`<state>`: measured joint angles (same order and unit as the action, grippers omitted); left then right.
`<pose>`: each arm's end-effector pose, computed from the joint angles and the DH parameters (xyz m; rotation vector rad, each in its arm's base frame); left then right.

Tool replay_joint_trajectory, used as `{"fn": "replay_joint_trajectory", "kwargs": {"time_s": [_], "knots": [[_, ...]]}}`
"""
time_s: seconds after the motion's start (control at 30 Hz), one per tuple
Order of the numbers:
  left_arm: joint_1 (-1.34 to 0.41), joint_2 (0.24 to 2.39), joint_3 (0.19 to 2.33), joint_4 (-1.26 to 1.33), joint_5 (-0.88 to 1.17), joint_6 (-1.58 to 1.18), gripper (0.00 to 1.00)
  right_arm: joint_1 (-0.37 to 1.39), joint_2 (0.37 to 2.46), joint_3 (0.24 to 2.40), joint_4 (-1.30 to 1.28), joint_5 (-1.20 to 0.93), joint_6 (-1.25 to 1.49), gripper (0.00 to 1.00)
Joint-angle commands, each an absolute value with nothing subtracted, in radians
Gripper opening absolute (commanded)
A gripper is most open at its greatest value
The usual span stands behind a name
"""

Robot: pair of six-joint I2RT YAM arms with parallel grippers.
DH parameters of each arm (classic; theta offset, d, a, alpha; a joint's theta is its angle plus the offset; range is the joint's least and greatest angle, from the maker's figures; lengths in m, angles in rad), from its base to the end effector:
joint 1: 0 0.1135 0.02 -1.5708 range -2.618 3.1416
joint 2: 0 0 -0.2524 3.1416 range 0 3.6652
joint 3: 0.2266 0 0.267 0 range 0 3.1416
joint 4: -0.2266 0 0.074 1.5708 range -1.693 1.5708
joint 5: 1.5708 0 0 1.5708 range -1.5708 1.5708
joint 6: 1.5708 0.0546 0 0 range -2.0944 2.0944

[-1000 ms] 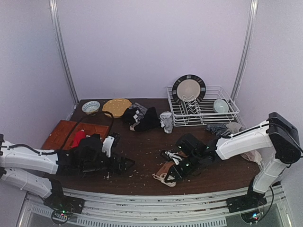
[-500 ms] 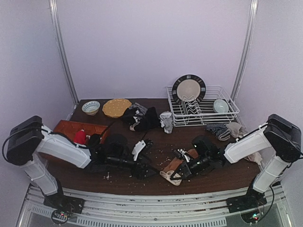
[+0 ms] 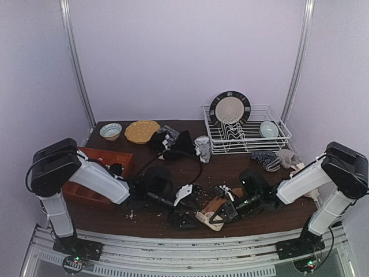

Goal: Roll the underwear
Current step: Roll the underwear at the center of the board.

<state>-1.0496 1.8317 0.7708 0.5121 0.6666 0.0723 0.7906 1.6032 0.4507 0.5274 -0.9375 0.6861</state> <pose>0.1521 -0.3326 0.0986 1.5436 1.6480 -1.2611 0.1621 0.2263 0.0902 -0.7614 2.4125 1.7604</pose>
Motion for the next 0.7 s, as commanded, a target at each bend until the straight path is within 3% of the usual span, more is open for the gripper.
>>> {"fn": "replay_joint_trajectory", "kwargs": {"time_s": [0.0, 0.37, 0.67], "knots": [[-1.062, 1.896, 0.849, 0.462, 0.76, 0.242, 0.83, 0.791, 1.582, 0.437, 0.532, -0.961, 0.672, 0.0], [-1.065, 2.014, 0.99, 0.338, 0.785, 0.369, 0.73, 0.803, 1.574, 0.451, 0.463, -0.941, 0.622, 0.0], [-1.065, 2.068, 1.053, 0.266, 0.82, 0.399, 0.24, 0.816, 1.562, 0.455, 0.423, -0.923, 0.595, 0.0]]}}
